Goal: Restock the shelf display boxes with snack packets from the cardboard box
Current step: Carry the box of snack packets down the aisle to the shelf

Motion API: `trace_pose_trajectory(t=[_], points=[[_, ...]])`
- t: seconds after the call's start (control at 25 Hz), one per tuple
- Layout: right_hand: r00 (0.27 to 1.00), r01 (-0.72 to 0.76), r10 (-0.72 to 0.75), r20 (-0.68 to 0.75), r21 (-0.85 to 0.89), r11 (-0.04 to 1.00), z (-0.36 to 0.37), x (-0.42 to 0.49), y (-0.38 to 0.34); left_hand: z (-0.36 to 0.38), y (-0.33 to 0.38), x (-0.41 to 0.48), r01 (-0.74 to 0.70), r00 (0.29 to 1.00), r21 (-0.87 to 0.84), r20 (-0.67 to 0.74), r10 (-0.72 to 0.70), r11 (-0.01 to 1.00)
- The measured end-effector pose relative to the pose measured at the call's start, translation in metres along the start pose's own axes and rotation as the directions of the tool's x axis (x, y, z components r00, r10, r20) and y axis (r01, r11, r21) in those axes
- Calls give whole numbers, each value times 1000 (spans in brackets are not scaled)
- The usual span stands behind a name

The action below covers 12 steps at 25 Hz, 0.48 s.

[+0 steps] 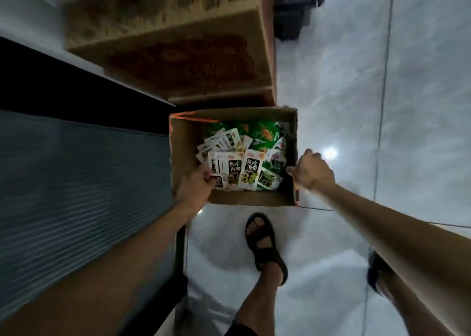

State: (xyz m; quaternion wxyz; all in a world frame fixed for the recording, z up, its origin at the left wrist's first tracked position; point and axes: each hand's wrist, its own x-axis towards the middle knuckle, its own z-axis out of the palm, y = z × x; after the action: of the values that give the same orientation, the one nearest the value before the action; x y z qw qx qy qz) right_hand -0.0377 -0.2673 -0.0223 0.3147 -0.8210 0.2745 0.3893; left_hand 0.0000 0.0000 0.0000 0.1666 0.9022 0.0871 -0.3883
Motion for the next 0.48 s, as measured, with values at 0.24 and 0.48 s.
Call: trace_pose_trajectory(t=[0.24,0.48], points=[[966,15,-46,-256,-122,992,50,61,8,15,-56,86,262,859,61,-470,-204,963],[955,46,-134,-266,-312,949,46,78,23,0,-79,126,479,840,194,-387,-382,856]])
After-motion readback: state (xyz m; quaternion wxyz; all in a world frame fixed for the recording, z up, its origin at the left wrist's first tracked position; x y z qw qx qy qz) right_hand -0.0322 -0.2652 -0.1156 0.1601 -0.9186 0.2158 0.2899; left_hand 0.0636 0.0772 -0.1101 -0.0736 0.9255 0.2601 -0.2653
